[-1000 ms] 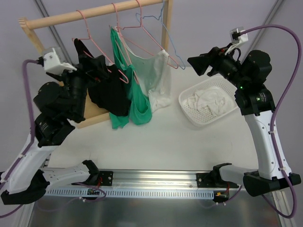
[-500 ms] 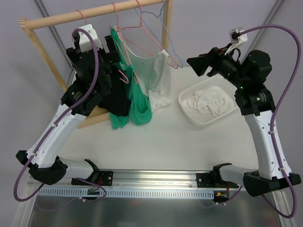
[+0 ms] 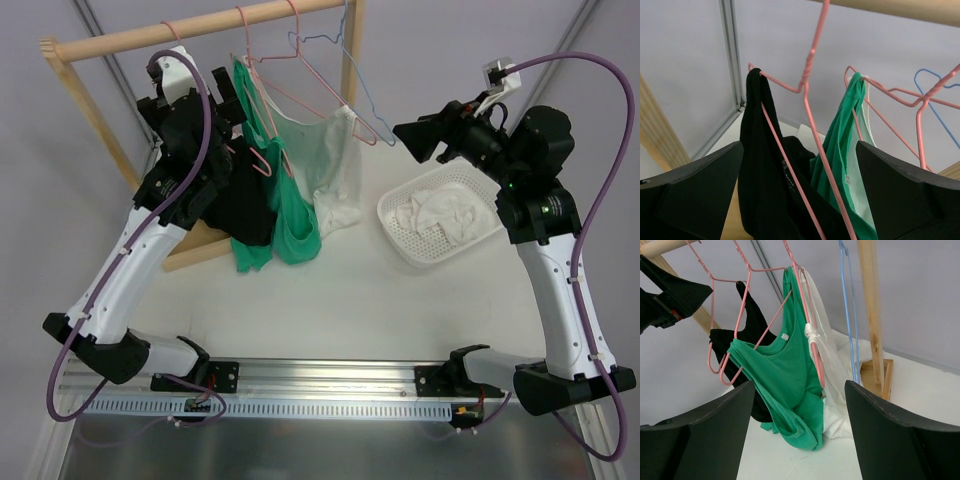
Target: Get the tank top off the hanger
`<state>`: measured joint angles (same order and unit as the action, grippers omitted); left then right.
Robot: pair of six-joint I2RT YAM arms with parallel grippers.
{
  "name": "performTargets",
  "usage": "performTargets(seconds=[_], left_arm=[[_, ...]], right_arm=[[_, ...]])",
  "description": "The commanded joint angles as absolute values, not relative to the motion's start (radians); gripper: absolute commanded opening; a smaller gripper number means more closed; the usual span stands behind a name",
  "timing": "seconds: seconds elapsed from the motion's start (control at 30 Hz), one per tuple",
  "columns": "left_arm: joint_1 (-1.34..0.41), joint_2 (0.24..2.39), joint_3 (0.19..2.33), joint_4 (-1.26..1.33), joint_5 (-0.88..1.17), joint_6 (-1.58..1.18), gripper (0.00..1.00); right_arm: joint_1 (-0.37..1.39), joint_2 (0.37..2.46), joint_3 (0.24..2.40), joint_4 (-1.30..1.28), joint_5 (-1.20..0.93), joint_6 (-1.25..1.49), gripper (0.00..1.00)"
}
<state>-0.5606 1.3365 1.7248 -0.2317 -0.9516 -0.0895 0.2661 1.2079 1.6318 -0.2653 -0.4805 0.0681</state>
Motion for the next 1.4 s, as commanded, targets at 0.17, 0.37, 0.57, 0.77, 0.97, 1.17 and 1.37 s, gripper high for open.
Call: performTargets(seconds=[0.17,0.37,0.57,0.77,0.97,1.17,1.37], left_arm=[[-0.514,1.407,1.74,-0.236,-0.891,-0.147,0.95],[-0.508,1.419,1.741,-0.239,-0.893,-0.13,0.6],[-0.509,1.362,1.683,-0.242,-0.905,-0.138,0.43],[-0.509,1.295,1.641,-0.244,-0.951,-0.118,0.38],[-0.508,1.226,1.621,-0.244,-0.919,-0.112,0.17],[-0.505,1.154,1.589,-0.244,-0.882,-0.101,0.0],[-0.462,1.092,1.552,-0.244,-0.804,-0.136,0.0]], right_arm=[[0.268,1.181,1.625,-0.222,-0.511,0.084,0.77],[0.27,1.175,1.614,-0.222,-0.517,0.09,0.77],[0.268,1.172,1.609,-0.222,-0.522,0.094,0.77],[0.268,1.169,1.592,-0.215,-0.529,0.103,0.77],[0.27,1.166,1.583,-0.202,-0.54,0.113,0.77],[0.268,1.158,1.575,-0.198,-0.543,0.114,0.77],[0.268,1.158,1.571,-0.192,-0.548,0.117,0.77]])
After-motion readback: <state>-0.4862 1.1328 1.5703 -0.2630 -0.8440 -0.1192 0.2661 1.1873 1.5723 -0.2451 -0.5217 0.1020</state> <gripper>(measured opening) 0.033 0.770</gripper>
